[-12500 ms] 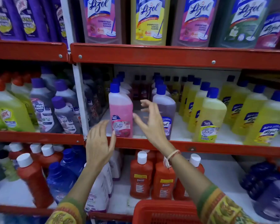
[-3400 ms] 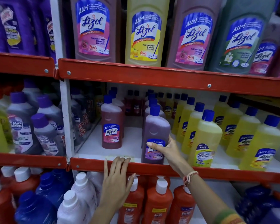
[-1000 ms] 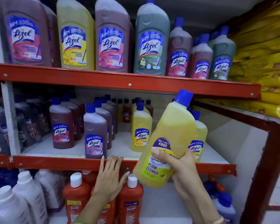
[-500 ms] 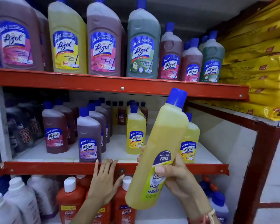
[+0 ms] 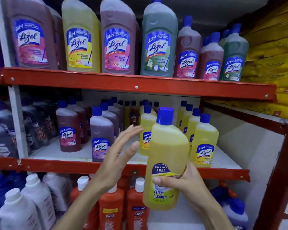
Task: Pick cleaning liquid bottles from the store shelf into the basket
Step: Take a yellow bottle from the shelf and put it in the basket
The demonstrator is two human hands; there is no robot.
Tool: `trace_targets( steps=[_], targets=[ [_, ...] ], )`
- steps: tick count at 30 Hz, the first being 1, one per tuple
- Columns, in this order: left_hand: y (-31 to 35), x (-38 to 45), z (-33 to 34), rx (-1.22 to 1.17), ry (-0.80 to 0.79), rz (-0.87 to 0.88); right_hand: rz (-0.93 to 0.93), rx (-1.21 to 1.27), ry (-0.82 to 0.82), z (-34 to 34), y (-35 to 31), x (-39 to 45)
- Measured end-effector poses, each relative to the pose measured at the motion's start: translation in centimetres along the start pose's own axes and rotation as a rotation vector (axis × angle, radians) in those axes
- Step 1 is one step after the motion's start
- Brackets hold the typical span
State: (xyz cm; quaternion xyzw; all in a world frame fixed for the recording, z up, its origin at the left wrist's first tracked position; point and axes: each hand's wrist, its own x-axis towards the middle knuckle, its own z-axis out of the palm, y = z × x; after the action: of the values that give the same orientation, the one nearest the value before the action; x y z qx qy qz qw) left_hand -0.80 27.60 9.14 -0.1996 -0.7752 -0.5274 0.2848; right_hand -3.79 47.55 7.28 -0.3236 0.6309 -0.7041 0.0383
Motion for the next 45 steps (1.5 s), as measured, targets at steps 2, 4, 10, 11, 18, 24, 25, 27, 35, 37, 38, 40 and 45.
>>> trace_targets(
  steps=[2, 4, 10, 11, 18, 24, 25, 27, 35, 37, 38, 40, 45],
  targets=[
    [1.7, 0.3, 0.0, 0.003, -0.064, 0.011, 0.0, -0.01, 0.002, 0.5, 0.9, 0.1],
    [2.1, 0.2, 0.3, -0.014, -0.085, 0.002, 0.011, -0.012, -0.009, 0.9, 1.9, 0.1],
    [0.3, -1.1, 1.2, -0.055, 0.03, -0.091, 0.092, -0.045, -0.042, 1.4, 4.9, -0.5],
    [-0.2, -1.5, 1.4, -0.082, 0.045, -0.123, 0.113, -0.044, -0.059, 1.5, 5.5, -0.8],
    [-5.9, -6.5, 2.9, -0.162, 0.068, -0.387, 0.318, -0.133, -0.142, 1.3, 11.8, -3.9],
    [-11.0, -12.4, 6.0, -0.116, 0.009, -0.535, 0.513, -0.199, -0.208, 0.5, 17.5, -7.8],
    [-11.8, -13.3, 6.6, -0.107, -0.008, -0.554, 0.535, -0.214, -0.212, 0.4, 18.5, -8.5],
    [-13.1, -15.4, 7.7, -0.088, -0.029, -0.584, 0.571, -0.243, -0.223, -0.1, 20.5, -10.0],
    [-17.5, -24.2, 12.1, 0.114, -0.097, -0.759, 0.688, -0.508, -0.257, -1.4, 28.2, -15.9],
    [-18.0, -26.0, 12.9, 0.144, -0.111, -0.802, 0.734, -0.576, -0.235, -0.7, 28.8, -16.9],
    [-18.3, -26.8, 13.2, 0.163, -0.121, -0.819, 0.755, -0.59, -0.225, -0.3, 29.1, -17.4],
    [-18.6, -28.0, 13.7, 0.187, -0.14, -0.85, 0.792, -0.601, -0.196, 0.2, 29.9, -18.5],
    [-18.9, -29.6, 14.0, 0.211, -0.199, -0.852, 0.859, -0.687, -0.172, 1.2, 30.5, -19.8]
  ],
)
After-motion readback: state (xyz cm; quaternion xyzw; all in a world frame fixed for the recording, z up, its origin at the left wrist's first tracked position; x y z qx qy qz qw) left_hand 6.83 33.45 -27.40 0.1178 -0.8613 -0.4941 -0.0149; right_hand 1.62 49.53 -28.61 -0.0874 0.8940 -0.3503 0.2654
